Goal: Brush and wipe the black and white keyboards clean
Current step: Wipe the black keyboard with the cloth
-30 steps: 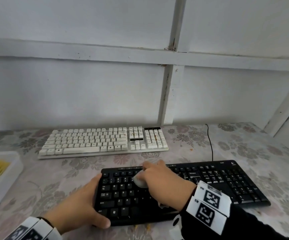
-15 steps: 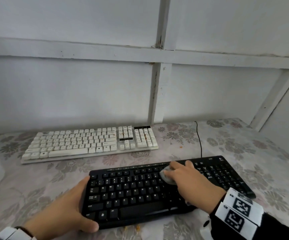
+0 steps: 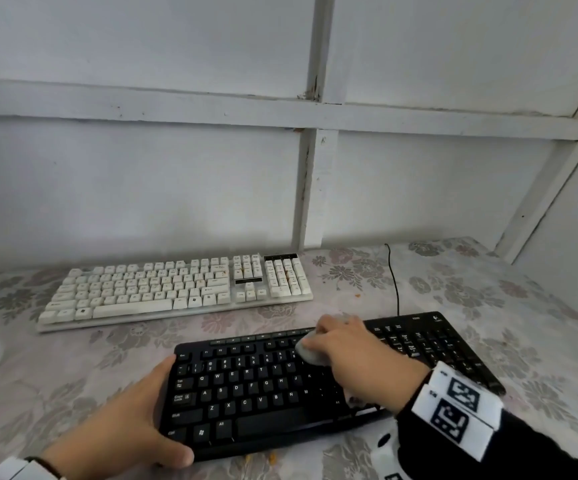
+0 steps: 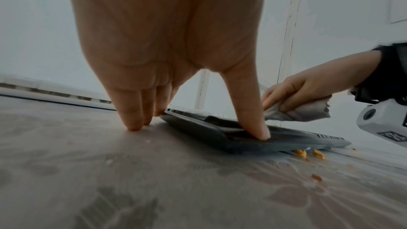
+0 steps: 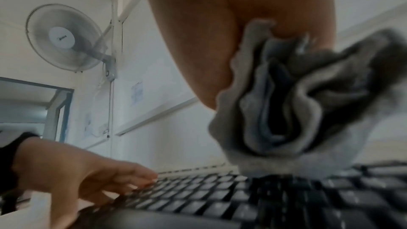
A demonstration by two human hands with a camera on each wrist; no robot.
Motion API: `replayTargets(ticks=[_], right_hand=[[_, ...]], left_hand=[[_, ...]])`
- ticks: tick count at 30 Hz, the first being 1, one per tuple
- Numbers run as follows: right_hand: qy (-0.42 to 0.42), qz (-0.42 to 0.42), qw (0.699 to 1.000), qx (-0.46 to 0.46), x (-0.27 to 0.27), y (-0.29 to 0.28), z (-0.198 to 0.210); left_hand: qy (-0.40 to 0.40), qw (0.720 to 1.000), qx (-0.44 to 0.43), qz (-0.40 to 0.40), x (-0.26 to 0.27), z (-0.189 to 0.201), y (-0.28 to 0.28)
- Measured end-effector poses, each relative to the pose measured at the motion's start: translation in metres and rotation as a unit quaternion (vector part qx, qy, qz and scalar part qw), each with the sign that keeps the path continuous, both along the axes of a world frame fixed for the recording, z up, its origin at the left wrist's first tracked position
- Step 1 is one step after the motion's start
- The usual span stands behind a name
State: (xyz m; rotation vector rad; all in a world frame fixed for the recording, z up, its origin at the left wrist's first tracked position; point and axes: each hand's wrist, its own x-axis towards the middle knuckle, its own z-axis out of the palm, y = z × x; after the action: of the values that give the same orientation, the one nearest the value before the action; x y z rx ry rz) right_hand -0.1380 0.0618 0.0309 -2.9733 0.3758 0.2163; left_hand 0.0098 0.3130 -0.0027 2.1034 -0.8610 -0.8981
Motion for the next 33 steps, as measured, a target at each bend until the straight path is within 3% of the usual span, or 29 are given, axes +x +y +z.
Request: replayTargets(ticks=[5, 15, 20, 25, 33], right_hand=[[0.033, -0.005, 0.999, -0.038, -0.011, -0.013, -0.015], [0.081, -0.116, 0.988, -0.055, -0.042, -0.056, 0.016], [-0.01, -0.026, 0.999, 0.02, -0.011, -0.004, 0.018], [0.038, 0.067, 0.997, 0.026, 0.007, 0.02, -0.003], [0.05, -0.059, 0.997, -0.026, -0.03, -0.037, 0.004]], left_hand=[[-0.006, 1.0, 0.01, -0.003, 0.0, 0.001, -0.002], [-0.012, 1.0, 0.018, 0.006, -0.002, 0.003, -0.001], [-0.025, 0.999, 0.023, 0.006, -0.002, 0.004, -0.004], [-0.008, 1.0, 0.025, 0.013, -0.002, 0.004, -0.002], [-0.012, 1.0, 0.015, 0.009, -0.003, 0.003, -0.003]])
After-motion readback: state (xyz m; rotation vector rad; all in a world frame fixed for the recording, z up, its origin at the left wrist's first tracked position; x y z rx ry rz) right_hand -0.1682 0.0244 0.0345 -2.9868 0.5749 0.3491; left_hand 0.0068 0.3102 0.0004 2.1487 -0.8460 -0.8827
